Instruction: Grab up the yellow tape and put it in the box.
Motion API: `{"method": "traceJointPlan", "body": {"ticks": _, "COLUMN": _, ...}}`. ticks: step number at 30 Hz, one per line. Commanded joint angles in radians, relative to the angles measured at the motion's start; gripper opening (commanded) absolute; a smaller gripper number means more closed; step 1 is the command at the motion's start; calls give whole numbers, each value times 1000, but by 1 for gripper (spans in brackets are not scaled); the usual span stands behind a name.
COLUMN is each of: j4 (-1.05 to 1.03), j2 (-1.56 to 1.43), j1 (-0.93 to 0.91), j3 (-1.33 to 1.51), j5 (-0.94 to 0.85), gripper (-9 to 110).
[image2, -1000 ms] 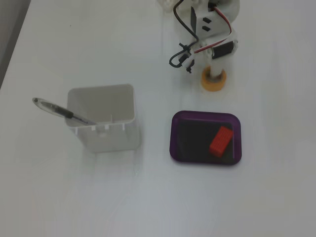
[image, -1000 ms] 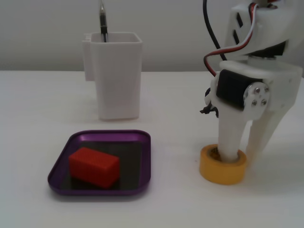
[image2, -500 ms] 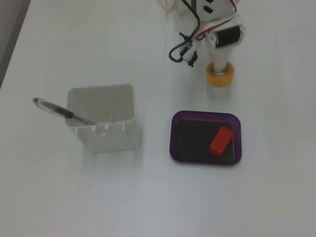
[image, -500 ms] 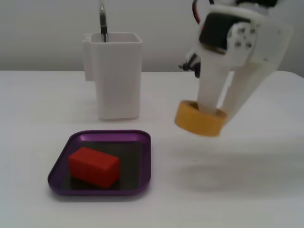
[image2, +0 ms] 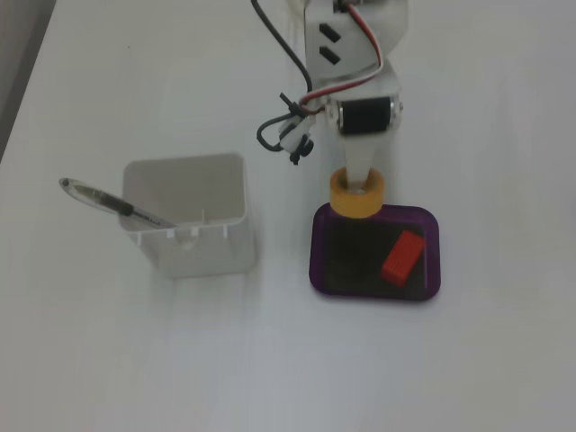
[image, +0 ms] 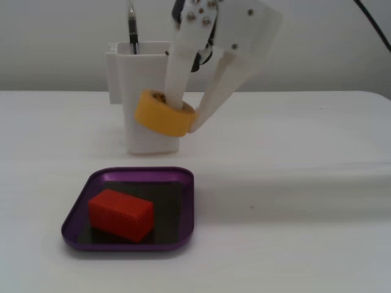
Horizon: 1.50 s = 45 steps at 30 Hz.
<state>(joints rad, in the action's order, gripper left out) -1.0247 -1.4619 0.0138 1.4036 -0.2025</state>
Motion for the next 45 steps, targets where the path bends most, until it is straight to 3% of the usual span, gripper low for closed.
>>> {"method": "traceJointPlan", "body": {"ticks": 1, "j4": -6, "j2": 84, "j1": 5, "j3": -127, "j5": 11, "gripper": -1}}
{"method": "traceJointPlan", "body": {"ticks": 17, "j4": 18, "j2": 293, "j1": 5, "j3": -186, "j5": 9, "gripper": 0}}
{"method": "traceJointPlan", "body": {"ticks": 22, "j4": 9, "j2": 287, "j1": 6, "j3": -213, "j5": 11, "gripper": 9}}
{"method": "traceJointPlan", "body": {"ticks": 26, "j4": -120, "j2": 288, "j1": -5, "j3": -336, "j5": 11, "gripper": 14}}
{"method": "traceJointPlan", "body": {"ticks": 38, "j4": -666, "j2": 83, "j1": -3, "j3": -950, "j5": 17, "gripper": 14}}
{"method": "traceJointPlan", "body": {"ticks": 45, "j4": -676, "j2": -310, "j1": 3, "j3": -735, "j5": 44, "gripper": 14}}
